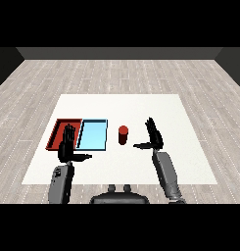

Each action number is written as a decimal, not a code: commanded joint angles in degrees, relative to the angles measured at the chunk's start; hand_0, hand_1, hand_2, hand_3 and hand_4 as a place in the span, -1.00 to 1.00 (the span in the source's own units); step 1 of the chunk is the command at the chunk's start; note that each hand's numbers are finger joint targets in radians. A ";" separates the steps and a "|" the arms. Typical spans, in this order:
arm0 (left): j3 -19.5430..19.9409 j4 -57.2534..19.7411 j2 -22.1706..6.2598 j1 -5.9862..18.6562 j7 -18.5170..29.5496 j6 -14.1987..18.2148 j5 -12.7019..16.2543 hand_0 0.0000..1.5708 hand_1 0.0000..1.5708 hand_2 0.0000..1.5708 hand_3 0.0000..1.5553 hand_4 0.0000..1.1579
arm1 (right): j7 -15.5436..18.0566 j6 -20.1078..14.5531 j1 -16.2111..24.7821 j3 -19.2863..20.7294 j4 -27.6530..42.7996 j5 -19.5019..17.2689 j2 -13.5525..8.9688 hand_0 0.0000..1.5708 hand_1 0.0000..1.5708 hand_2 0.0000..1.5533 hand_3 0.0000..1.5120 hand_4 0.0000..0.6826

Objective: Pick the red can and put it in the red box

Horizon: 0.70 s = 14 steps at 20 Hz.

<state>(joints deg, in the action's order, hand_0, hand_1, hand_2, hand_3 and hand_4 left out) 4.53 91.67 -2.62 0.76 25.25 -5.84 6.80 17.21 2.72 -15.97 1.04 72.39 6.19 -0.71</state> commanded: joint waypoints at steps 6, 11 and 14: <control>0.46 1.80 -0.82 -0.31 -1.91 0.18 0.43 -1.00 -1.00 -1.00 -1.00 -1.00 | 4.18 -1.25 -4.02 -2.49 -11.05 5.60 0.70 -1.00 -1.00 -1.00 -1.00 -1.00; -0.36 0.55 0.00 -0.49 0.69 1.29 -1.46 -1.00 -1.00 -1.00 -1.00 -1.00 | 9.79 -4.69 -6.31 -6.72 -17.96 9.45 0.71 -1.00 -1.00 -1.00 -1.00 -1.00; -1.53 0.85 0.68 -3.18 2.60 -0.36 -1.04 -1.00 -1.00 -1.00 -1.00 -1.00 | 6.14 -6.21 -8.28 -7.77 -16.50 10.16 0.71 -1.00 -1.00 -1.00 -1.00 -1.00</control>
<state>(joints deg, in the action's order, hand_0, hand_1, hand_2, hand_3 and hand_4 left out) 3.72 93.58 -2.32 -0.89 25.52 -5.08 5.93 22.57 -1.12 -20.94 -4.61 59.88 14.24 -0.03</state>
